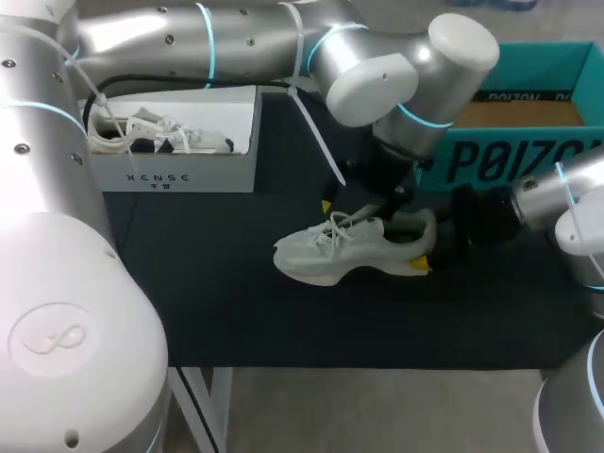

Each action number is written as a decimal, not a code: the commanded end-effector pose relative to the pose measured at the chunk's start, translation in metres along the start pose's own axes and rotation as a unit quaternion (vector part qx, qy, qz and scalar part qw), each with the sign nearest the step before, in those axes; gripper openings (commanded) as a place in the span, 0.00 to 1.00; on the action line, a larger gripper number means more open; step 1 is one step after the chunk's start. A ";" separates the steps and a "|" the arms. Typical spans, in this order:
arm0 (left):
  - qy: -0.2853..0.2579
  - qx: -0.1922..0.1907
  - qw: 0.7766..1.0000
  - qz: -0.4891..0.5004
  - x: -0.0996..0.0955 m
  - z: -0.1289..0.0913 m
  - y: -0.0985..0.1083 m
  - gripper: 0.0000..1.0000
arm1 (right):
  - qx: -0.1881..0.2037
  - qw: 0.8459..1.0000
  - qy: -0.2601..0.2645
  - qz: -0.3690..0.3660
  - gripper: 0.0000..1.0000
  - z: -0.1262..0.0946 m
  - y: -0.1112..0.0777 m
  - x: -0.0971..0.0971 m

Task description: Take the shoe out of the shoebox, open the shoe tongue, remove and reinsert the insole, then place the shoe into the shoebox

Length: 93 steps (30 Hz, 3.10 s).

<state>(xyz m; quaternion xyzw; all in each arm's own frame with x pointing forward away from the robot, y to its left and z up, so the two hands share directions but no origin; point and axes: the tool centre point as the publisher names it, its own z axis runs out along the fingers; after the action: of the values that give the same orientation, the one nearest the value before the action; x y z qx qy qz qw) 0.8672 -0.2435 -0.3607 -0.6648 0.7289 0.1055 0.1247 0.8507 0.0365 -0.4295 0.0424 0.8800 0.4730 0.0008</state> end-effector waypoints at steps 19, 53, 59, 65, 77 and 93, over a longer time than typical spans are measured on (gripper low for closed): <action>0.085 -0.071 0.994 -0.002 -0.015 -0.025 0.013 0.00 | 0.002 1.000 -0.001 0.000 0.00 0.002 -0.004 0.001; 0.150 -0.092 0.983 -0.049 -0.096 0.006 0.045 0.15 | 0.002 1.000 -0.001 0.000 0.00 0.002 -0.004 0.001; 0.161 -0.094 0.981 -0.057 -0.101 0.014 0.048 0.38 | 0.002 1.000 -0.001 0.000 0.00 0.002 -0.004 0.001; 0.164 -0.104 0.978 -0.070 -0.093 0.032 0.045 1.00 | 0.002 1.000 -0.001 0.000 0.00 0.002 -0.004 0.001; 0.179 -0.121 0.973 -0.081 -0.108 0.026 0.057 1.00 | 0.002 1.000 -0.001 0.000 0.00 0.002 -0.004 0.001; 0.244 -0.109 0.961 -0.071 -0.124 -0.029 0.037 1.00 | 0.002 1.000 -0.001 0.000 0.00 0.002 -0.004 0.001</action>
<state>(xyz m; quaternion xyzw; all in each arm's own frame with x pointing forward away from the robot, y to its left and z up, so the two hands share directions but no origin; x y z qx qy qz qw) 0.8357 -0.1353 -0.3038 -0.7354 0.6666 0.0094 -0.1214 0.8504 0.0362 -0.4297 0.0424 0.8801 0.4729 0.0008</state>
